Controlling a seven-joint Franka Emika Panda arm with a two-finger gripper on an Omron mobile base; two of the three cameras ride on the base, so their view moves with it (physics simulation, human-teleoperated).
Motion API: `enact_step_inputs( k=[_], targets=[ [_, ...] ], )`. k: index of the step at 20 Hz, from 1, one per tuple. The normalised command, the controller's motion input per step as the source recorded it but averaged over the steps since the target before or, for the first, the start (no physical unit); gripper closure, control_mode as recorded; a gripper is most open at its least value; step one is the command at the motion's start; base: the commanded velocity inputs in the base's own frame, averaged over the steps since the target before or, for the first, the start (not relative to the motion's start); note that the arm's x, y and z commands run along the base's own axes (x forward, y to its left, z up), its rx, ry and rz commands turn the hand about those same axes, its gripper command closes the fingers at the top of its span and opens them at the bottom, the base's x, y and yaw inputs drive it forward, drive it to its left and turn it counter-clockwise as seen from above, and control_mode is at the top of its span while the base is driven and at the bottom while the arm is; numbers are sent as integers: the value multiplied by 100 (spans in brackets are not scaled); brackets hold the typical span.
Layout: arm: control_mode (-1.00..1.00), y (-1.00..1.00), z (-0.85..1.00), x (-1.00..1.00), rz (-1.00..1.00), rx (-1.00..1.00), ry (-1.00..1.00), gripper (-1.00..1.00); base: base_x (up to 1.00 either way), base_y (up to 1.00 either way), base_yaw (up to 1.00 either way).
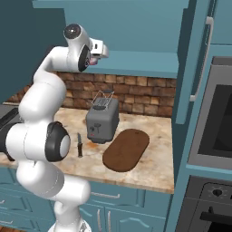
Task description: Pick the bread, place it on the cutting board, pick the jam, place it on the counter, and close the cabinet.
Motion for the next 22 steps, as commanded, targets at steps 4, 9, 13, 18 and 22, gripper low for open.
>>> enact_step_inputs(
  k=[4,9,13,18,22],
  targets=[
    [-100,2,0,15,0,0,0,100,0,0,0],
    [-100,0,0,6,0,0,0,100,0,0,0],
    [-100,0,6,0,0,0,0,100,0,0,0],
    [-100,-1,4,-1,0,0,0,100,0,0,0],
    [-100,-6,0,-14,0,0,0,100,0,0,0]
  ],
)
